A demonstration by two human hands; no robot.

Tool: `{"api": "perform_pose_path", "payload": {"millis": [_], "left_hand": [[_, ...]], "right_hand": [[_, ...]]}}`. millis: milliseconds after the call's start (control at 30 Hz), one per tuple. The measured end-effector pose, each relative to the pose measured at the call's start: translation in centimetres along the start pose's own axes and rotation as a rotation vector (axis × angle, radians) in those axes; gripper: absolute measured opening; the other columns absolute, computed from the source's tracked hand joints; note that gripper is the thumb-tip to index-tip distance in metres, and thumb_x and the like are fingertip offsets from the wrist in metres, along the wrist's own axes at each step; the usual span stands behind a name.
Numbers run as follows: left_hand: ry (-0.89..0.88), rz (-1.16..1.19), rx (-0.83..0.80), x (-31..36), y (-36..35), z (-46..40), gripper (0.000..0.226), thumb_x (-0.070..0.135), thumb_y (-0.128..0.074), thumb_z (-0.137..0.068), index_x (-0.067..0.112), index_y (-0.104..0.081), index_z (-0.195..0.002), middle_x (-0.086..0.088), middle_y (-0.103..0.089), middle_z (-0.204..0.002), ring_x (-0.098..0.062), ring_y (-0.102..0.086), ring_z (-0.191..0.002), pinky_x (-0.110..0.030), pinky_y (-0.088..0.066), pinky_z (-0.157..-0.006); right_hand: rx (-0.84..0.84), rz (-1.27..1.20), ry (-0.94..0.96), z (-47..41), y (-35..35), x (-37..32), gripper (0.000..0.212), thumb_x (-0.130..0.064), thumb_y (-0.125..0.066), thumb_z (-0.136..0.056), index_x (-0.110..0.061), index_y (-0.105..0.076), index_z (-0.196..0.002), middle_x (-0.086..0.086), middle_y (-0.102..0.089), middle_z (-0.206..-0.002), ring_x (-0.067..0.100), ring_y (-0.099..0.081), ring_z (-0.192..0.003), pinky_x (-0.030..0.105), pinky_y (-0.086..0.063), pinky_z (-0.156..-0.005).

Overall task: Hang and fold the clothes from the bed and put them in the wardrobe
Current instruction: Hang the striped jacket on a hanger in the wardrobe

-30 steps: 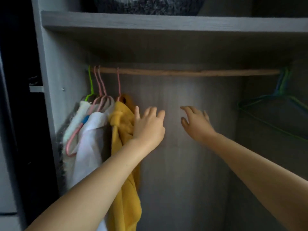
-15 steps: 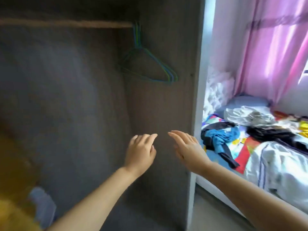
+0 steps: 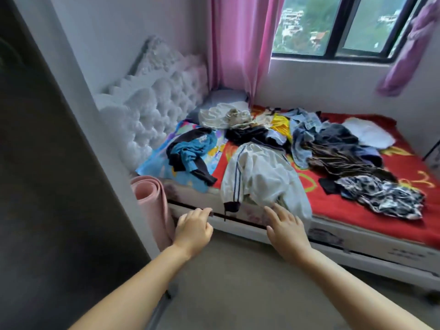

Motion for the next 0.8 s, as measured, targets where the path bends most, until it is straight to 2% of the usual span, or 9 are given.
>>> {"api": "perform_pose_path", "payload": {"millis": [233, 433, 667, 800], "left_hand": [[0.011, 0.030, -0.137, 2.6, -5.6, -5.5, 0.041, 0.020, -0.045, -0.092, 0.022, -0.049, -0.133, 0.002, -0.058, -0.119, -0.016, -0.049, -0.117, -0.030, -0.031, -0.099], [0.009, 0.071, -0.207, 2.6, -8.3, -14.3, 0.037, 0.020, -0.045, -0.092, 0.021, -0.053, -0.128, 0.001, -0.060, -0.117, -0.018, -0.052, -0.114, -0.032, -0.034, -0.100], [-0.016, 0.123, -0.245, 1.7, -8.8, -27.6, 0.031, 0.018, -0.041, -0.093, 0.017, -0.060, -0.118, -0.002, -0.063, -0.117, -0.021, -0.058, -0.107, -0.035, -0.042, -0.093], [0.005, 0.127, -0.311, 0.3, -10.4, -32.9, 0.031, 0.020, -0.039, -0.096, 0.018, -0.060, -0.119, -0.002, -0.061, -0.120, -0.020, -0.057, -0.106, -0.033, -0.042, -0.089]], "right_hand": [[-0.090, -0.025, -0.162, -1.2, -3.0, 7.2, 0.055, -0.035, -0.035, -0.100, -0.029, -0.017, -0.151, -0.001, -0.011, -0.160, 0.016, -0.012, -0.146, 0.046, -0.018, -0.115], [-0.180, -0.054, -0.207, -7.9, -4.6, 10.4, 0.054, -0.033, -0.036, -0.099, -0.028, -0.019, -0.150, 0.002, -0.010, -0.160, 0.018, -0.011, -0.147, 0.049, -0.015, -0.116], [-0.170, -0.093, -0.313, -19.1, -3.6, 13.3, 0.047, -0.032, -0.038, -0.096, -0.028, -0.032, -0.142, 0.006, -0.027, -0.153, 0.025, -0.029, -0.139, 0.042, -0.027, -0.109], [-0.141, -0.166, -0.351, -24.0, -4.1, 13.7, 0.039, -0.032, -0.037, -0.096, -0.025, -0.042, -0.134, 0.001, -0.041, -0.140, 0.024, -0.040, -0.128, 0.043, -0.033, -0.102]]}}
Point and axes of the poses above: each hand's wrist, its own z-axis away from the middle knuckle, its own y-axis out of the back of the hand, x = y × z, the point moved 5 cm from there along -z, towards the middle knuckle
